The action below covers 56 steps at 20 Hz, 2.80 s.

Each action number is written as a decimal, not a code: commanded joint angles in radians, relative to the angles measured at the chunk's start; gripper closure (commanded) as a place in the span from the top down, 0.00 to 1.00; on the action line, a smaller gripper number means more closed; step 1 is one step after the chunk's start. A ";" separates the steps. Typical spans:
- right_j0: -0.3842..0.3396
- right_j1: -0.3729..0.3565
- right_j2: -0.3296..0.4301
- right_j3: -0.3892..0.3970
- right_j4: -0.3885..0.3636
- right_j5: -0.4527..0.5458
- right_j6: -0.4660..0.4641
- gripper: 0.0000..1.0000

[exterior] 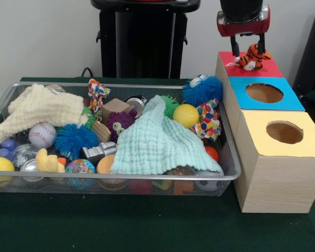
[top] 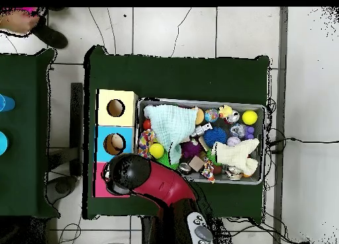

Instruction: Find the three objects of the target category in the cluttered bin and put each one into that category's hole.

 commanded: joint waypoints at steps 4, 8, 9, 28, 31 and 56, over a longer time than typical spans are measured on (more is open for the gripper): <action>-0.049 0.038 0.118 0.063 0.119 -0.073 0.151 1.00; -0.045 0.040 0.113 0.051 0.113 -0.057 0.149 1.00; -0.048 0.040 0.120 0.059 0.123 -0.065 0.144 1.00; 0.028 -0.188 -0.025 -0.026 0.011 0.263 0.290 1.00; 0.050 -0.149 -0.045 -0.022 0.010 0.212 0.287 1.00; -0.043 0.101 0.093 0.015 0.054 -0.166 0.095 1.00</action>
